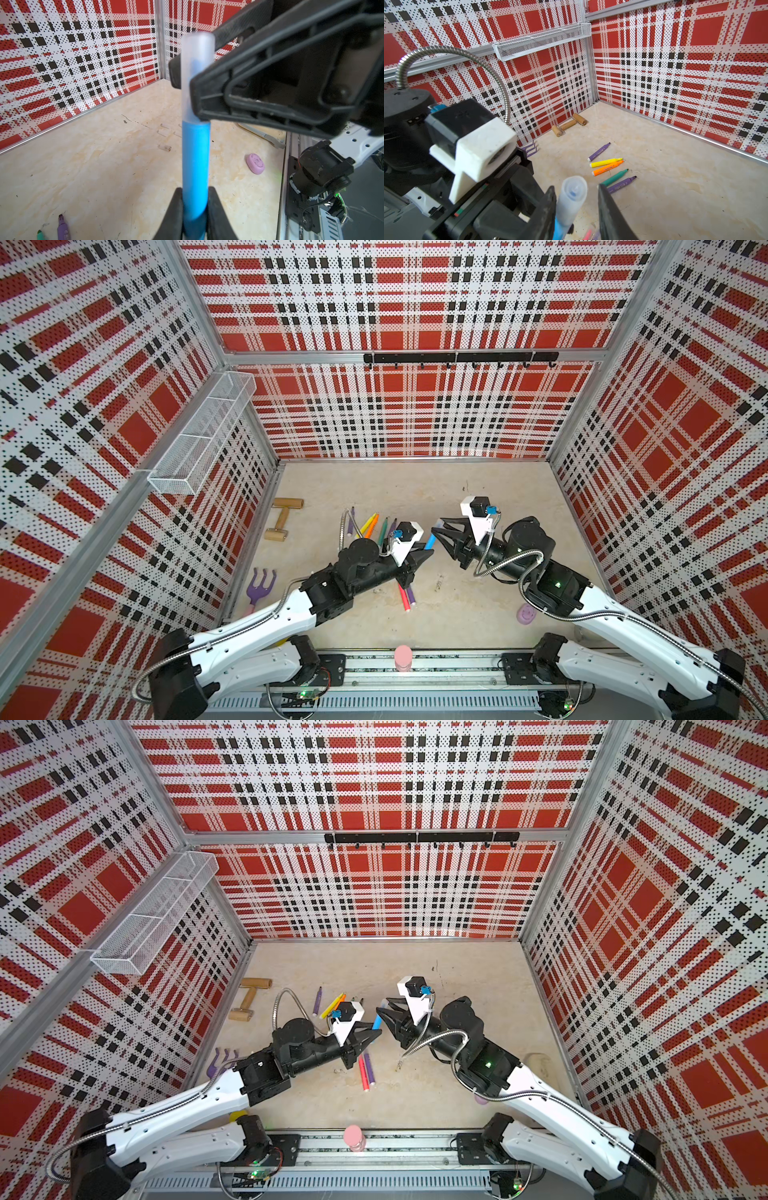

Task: Remove pen caps from pens
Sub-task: Open the pen cap on the pen.

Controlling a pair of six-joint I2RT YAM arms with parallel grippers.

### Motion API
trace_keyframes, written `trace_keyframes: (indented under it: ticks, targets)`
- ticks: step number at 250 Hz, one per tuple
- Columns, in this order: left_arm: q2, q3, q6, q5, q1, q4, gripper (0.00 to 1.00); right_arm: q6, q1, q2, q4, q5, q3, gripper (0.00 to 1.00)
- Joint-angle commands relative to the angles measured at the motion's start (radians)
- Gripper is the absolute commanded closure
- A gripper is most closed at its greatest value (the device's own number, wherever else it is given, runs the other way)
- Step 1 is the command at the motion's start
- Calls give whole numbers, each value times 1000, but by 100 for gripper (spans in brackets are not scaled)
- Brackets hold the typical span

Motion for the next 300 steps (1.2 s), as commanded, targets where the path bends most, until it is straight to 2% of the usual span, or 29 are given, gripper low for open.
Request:
trace_keyframes:
  ticks: [1, 13, 44, 69, 157, 231, 266, 300]
  targets:
    - [-3, 0, 7, 17, -3, 32, 100, 7, -8, 10, 57, -10, -10, 70]
    - [-5, 0, 7, 18, -4, 33, 100, 6, -8, 13, 57, -13, -7, 71]
    - [-8, 1, 9, 9, -3, 34, 100, 4, -8, 14, 59, -14, -8, 84]
    - [-11, -1, 8, 2, -3, 41, 100, 1, -11, 14, 57, -17, -8, 100]
    - [30, -74, -48, 39, 14, 117, 100, 43, -76, -23, 137, -16, -31, 100]
    - [111, -199, -181, 88, -2, 340, 100, 64, -144, -13, 291, -30, 6, 100]
    - [163, -230, -219, 129, -11, 430, 100, 120, -171, -14, 457, -103, -18, 100]
    - [225, -246, -242, 150, -14, 497, 100, 318, -256, 20, 693, -312, -65, 100]
